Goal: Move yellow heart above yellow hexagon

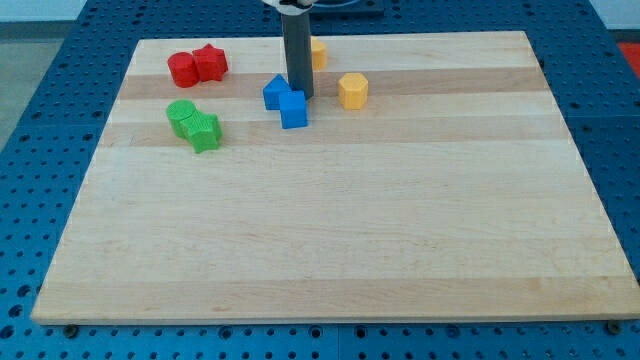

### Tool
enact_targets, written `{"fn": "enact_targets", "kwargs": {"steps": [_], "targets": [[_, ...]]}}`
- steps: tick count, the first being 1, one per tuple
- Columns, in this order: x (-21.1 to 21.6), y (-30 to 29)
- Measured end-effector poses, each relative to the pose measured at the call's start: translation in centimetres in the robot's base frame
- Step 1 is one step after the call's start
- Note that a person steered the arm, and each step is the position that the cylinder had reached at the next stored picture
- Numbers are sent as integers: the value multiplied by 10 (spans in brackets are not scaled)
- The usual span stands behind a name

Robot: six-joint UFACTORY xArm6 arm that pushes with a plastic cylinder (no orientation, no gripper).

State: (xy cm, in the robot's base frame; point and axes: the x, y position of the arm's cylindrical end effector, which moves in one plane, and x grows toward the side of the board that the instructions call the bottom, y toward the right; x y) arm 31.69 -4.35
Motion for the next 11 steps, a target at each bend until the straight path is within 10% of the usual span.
{"fn": "enact_targets", "kwargs": {"steps": [5, 11], "targets": [[-112, -13], [-60, 103]]}}
